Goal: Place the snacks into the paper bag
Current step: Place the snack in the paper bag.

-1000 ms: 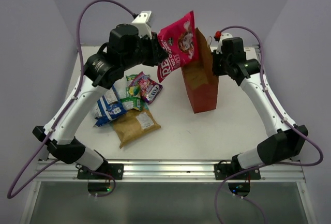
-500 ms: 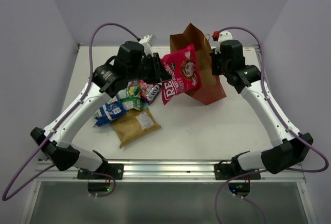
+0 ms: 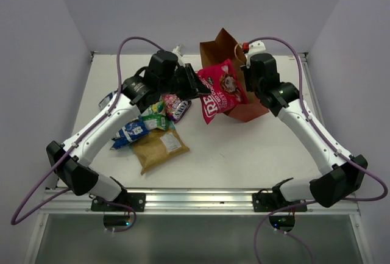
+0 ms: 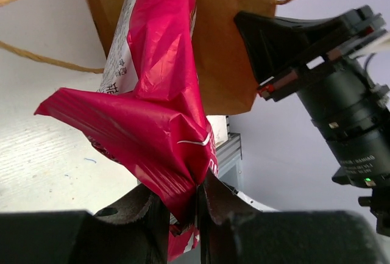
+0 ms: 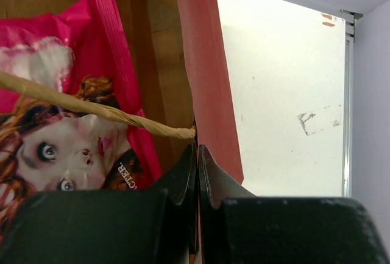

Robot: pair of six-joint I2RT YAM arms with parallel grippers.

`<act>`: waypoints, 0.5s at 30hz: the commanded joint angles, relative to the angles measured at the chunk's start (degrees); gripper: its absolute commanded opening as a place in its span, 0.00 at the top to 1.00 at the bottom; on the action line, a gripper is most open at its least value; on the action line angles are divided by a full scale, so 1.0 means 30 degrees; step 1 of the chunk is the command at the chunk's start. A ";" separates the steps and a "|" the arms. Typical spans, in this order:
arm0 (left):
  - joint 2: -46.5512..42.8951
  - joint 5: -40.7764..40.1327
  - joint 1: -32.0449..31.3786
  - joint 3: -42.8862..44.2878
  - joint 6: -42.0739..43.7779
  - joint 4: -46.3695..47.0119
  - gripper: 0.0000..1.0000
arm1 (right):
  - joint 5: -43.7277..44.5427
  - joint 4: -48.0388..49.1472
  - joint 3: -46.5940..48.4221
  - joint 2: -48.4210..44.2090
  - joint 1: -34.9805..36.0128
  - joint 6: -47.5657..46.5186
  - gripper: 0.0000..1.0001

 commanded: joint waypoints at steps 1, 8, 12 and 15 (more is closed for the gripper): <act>-0.0593 0.0336 0.0104 -0.2009 -0.2461 0.3531 1.00 | 0.0931 0.1714 -0.0214 -0.0884 0.0116 -0.0327 1.00; 0.2125 0.0367 0.0075 0.0585 -0.1064 0.2024 1.00 | 0.1370 0.2036 -0.0536 -0.1059 0.0526 -0.0708 1.00; 0.2308 -0.0426 0.0046 0.0565 -0.0850 0.1658 1.00 | 0.1517 0.2563 -0.0975 -0.1265 0.0672 -0.0825 1.00; 0.1927 0.0158 0.0075 -0.1690 -0.1845 0.3765 1.00 | 0.1458 0.2623 -0.0947 -0.1178 0.0731 -0.0767 1.00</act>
